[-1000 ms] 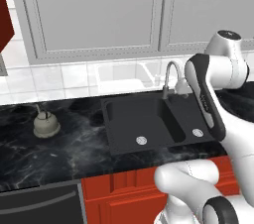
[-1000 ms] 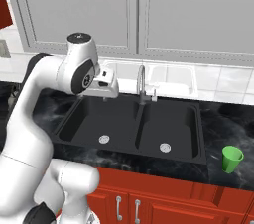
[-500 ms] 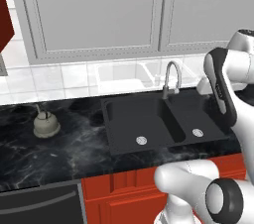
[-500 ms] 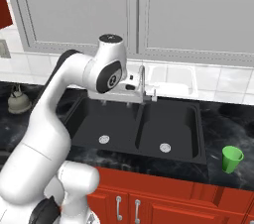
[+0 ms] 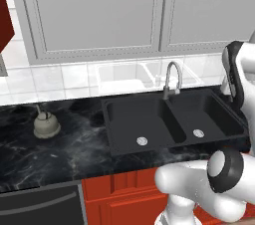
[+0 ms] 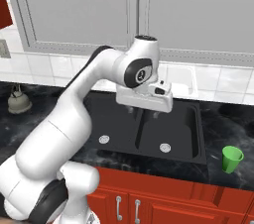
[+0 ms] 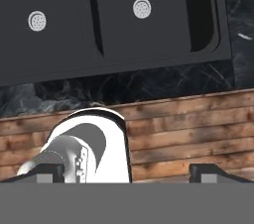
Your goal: Place the kettle in the left basin and the cup in the right basin of the sink.
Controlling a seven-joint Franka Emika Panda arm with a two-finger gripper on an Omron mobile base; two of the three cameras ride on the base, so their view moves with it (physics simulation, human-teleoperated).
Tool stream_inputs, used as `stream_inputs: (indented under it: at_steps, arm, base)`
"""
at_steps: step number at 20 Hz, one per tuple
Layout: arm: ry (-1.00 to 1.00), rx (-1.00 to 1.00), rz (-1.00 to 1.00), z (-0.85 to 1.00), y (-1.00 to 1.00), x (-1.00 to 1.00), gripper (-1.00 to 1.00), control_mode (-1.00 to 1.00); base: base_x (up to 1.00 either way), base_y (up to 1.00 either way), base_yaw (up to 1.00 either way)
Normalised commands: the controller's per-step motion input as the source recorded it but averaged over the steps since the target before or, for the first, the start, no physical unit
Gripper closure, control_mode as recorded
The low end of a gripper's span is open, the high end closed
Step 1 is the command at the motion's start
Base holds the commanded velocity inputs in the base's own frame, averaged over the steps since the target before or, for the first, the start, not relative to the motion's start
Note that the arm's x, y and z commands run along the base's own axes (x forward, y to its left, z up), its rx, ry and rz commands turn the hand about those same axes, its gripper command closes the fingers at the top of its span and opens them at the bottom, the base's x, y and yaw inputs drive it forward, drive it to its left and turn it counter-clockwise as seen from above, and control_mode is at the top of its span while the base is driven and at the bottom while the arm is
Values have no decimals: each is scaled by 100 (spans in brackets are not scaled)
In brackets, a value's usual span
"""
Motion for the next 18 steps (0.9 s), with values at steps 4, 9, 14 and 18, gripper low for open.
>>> stream_inputs:
  at_steps: [4,9,14,18]
  arm:
    - [19,0,-14,-15,-90,-6,-100,-100]
    - [11,0,-12,-7,-62,-12,-100,-100]
    - [-3,-2,-6,-12,-42,-5,-100,-100]
    - [-1,0,2,-15,-44,20,-100,-100]
  base:
    - [0,0,0]
    - [0,0,0]
    - [0,0,0]
    - [0,0,0]
